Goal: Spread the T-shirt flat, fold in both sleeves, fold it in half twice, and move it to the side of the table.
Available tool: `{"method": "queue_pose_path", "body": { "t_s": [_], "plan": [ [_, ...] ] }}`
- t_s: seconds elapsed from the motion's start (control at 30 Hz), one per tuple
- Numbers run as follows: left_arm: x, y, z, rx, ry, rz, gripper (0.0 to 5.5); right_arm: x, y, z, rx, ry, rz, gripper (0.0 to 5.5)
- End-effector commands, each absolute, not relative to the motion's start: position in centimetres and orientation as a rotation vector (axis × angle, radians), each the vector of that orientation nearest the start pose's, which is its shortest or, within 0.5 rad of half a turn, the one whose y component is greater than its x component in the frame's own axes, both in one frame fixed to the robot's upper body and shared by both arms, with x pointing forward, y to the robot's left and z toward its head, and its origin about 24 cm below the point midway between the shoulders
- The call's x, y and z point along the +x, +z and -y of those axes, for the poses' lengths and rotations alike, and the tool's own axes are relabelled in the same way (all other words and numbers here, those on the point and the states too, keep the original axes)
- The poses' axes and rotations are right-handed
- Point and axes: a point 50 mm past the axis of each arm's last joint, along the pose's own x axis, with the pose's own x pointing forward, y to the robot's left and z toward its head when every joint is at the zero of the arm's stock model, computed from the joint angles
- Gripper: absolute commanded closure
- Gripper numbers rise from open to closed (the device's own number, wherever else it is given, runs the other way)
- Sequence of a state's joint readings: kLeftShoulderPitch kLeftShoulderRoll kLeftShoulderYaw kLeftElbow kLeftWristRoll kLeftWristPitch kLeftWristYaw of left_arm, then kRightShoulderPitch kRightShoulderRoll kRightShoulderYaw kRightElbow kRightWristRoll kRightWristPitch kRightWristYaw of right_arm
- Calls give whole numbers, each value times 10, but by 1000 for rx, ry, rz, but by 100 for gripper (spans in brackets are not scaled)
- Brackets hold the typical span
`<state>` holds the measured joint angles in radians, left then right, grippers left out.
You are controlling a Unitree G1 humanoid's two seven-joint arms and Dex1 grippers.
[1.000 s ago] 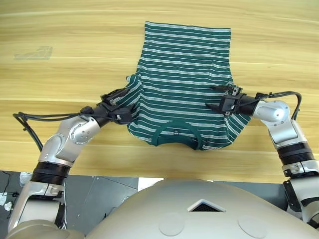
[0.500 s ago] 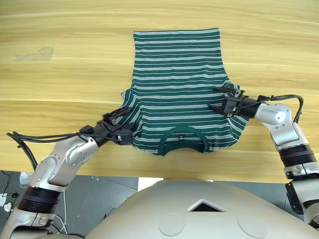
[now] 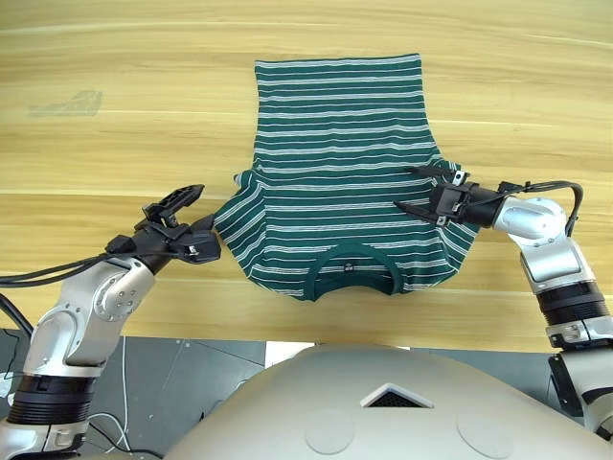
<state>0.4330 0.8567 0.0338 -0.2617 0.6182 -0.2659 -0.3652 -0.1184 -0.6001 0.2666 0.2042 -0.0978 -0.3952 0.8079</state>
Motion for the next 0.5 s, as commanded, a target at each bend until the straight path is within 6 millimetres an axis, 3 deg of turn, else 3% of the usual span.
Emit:
{"method": "queue_pose_path", "body": {
  "t_s": [0.03, 0.13, 0.27, 0.37, 0.5],
  "plan": [
    [149, 69, -232, 1051, -651, -160, 246, 247, 54, 179, -690, 1056, -1, 263],
    [124, 75, -217, 552, -545, -178, 246, 250, 72, 188, -654, 972, 63, 263],
    [106, 76, -228, -33, -243, -191, 246, 247, 101, 197, -607, 872, 158, 263],
    [101, 55, -222, -405, -56, -243, 246, 243, 109, 196, -596, 836, 196, 263],
    [105, 32, -201, -703, 96, -326, 246, 241, 109, 194, -586, 817, 197, 263]
  ]
}}
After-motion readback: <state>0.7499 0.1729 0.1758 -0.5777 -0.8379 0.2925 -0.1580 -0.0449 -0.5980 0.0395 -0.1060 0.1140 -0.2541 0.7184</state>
